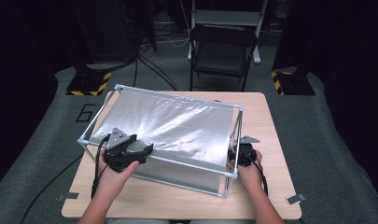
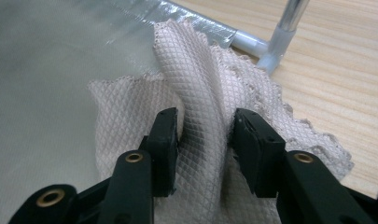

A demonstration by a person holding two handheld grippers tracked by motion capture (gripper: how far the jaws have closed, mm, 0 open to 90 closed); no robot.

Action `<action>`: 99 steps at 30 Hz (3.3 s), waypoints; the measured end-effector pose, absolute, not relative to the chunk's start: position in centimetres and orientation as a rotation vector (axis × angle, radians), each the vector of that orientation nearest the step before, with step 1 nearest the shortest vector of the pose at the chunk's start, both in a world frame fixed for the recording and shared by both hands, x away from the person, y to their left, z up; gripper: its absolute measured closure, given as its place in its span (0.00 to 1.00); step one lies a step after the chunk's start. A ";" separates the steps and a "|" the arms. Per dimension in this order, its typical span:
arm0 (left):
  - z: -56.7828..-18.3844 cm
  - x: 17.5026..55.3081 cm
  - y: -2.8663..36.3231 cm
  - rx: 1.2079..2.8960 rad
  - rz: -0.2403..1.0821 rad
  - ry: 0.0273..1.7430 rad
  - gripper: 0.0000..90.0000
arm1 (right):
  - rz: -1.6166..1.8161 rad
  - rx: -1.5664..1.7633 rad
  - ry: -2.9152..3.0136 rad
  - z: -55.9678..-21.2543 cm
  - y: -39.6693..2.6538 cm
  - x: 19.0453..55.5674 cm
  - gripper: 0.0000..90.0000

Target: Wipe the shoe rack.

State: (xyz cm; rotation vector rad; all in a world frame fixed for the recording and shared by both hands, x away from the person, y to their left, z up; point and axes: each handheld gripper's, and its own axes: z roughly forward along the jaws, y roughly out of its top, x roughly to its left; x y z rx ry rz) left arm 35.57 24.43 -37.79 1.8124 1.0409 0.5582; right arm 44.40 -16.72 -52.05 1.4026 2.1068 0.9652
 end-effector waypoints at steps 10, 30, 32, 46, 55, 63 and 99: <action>-37.8 35.5 24.4 1.813 0.559 1.052 0.29 | 0.975 1.379 2.167 -51.9 -16.6 42.2 0.67; -38.0 35.5 24.2 1.801 0.577 1.049 0.29 | 0.934 1.381 2.180 -51.7 -16.7 44.3 0.67; -37.9 35.5 24.2 1.804 0.577 1.052 0.29 | 0.958 1.331 2.197 -51.8 -16.7 42.2 0.66; -37.9 35.5 24.1 1.814 0.580 1.052 0.29 | 0.993 1.253 2.297 -51.8 -15.7 34.9 0.62; -37.9 35.5 24.2 1.809 0.586 1.049 0.29 | 0.976 1.319 2.219 -51.9 -16.2 39.6 0.65; -38.1 35.5 24.2 1.794 0.586 1.046 0.29 | 0.952 1.383 2.128 -52.0 -16.8 45.0 0.67; -38.3 35.4 24.1 1.781 0.592 1.041 0.29 | 1.108 1.366 2.216 -49.6 -18.1 37.2 0.93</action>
